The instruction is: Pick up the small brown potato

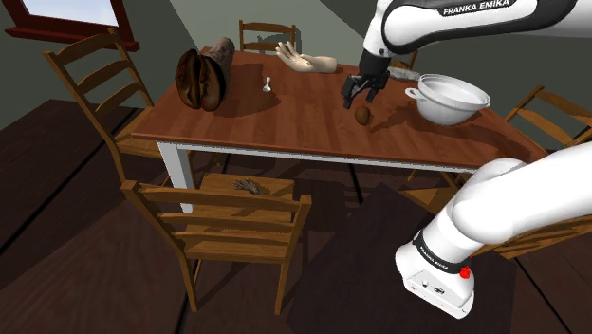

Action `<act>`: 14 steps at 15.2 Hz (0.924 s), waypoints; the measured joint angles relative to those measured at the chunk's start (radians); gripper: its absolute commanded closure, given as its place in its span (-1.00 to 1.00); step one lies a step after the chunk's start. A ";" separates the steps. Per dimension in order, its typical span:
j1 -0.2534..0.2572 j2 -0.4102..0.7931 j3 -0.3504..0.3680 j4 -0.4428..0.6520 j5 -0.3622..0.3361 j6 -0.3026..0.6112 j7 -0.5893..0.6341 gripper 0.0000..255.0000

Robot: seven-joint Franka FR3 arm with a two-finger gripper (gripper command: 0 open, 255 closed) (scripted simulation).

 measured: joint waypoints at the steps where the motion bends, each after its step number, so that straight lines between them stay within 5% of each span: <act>1: -0.015 0.021 -0.015 -0.007 -0.011 0.035 -0.002 -1.00; 14: -0.142 0.357 -0.137 0.058 -0.067 0.400 0.063 -1.00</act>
